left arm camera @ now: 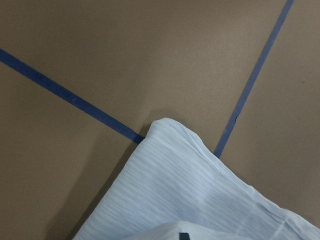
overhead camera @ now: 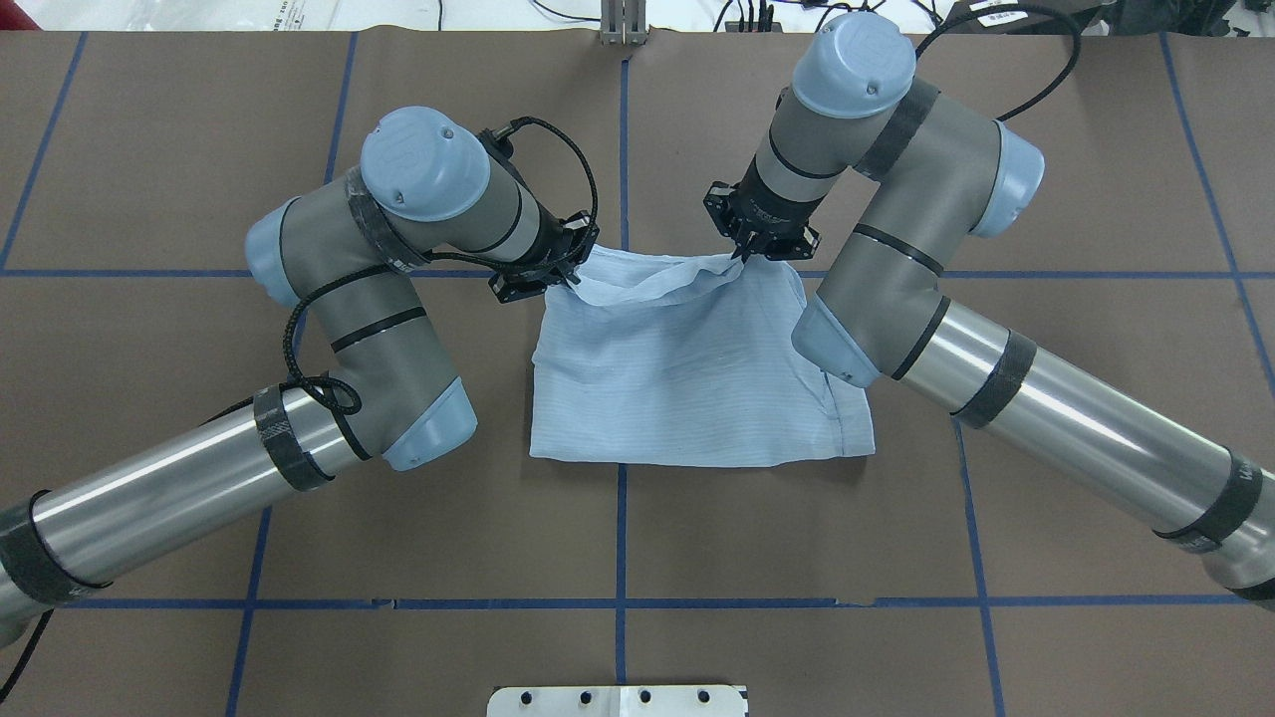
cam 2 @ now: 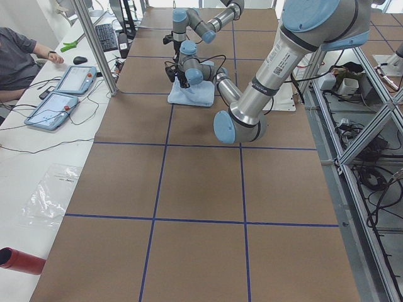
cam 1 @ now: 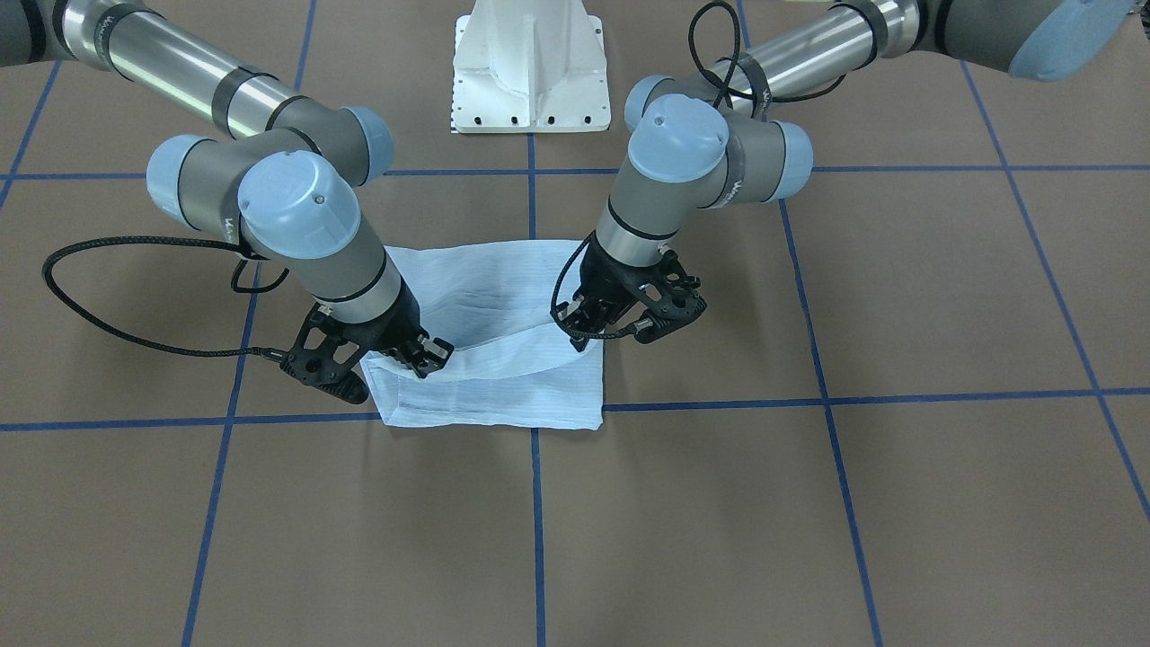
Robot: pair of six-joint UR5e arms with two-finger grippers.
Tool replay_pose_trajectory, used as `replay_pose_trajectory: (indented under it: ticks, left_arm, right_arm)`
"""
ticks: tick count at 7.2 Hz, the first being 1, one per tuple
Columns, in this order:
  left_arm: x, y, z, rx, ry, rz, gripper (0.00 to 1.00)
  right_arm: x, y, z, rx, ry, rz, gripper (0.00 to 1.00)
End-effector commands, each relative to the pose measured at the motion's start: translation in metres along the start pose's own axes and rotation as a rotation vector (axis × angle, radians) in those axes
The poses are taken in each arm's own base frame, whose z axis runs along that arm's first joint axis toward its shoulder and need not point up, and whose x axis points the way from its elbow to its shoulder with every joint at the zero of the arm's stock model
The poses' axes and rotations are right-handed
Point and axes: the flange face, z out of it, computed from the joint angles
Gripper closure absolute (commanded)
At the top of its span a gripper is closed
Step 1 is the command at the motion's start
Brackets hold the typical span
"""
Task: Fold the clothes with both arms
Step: 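Open both grippers and lift them off the folded shirt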
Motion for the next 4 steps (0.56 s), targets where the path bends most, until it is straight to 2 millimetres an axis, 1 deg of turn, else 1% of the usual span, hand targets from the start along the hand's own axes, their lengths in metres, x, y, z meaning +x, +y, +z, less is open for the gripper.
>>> replay_pose_trajectory:
  ticks: [1,2,3,4]
  left_arm:
    - [-0.0029,-0.003,0.0065,0.001,-0.005,-0.001,1.0]
    - [-0.0029,-0.003,0.0065,0.001,-0.005,-0.001,1.0]
    - [-0.0027,-0.0029,0.0064,0.001,-0.004,0.0,1.0]
    - [-0.0016,-0.0049,0.0045,0.006,0.007,0.003,0.01]
  right_arm:
    - [0.0026,-0.0056,0.0085,0.007,0.008,0.005,1.0]
    - [0.0039,-0.0073,0.0116,0.006,0.014,0.008,1.0]
    - [0.0049,-0.0079,0.0127,0.006,0.015,0.01,0.72]
    - [0.0055,-0.0096,0.0159,0.006,0.011,0.012,0.01]
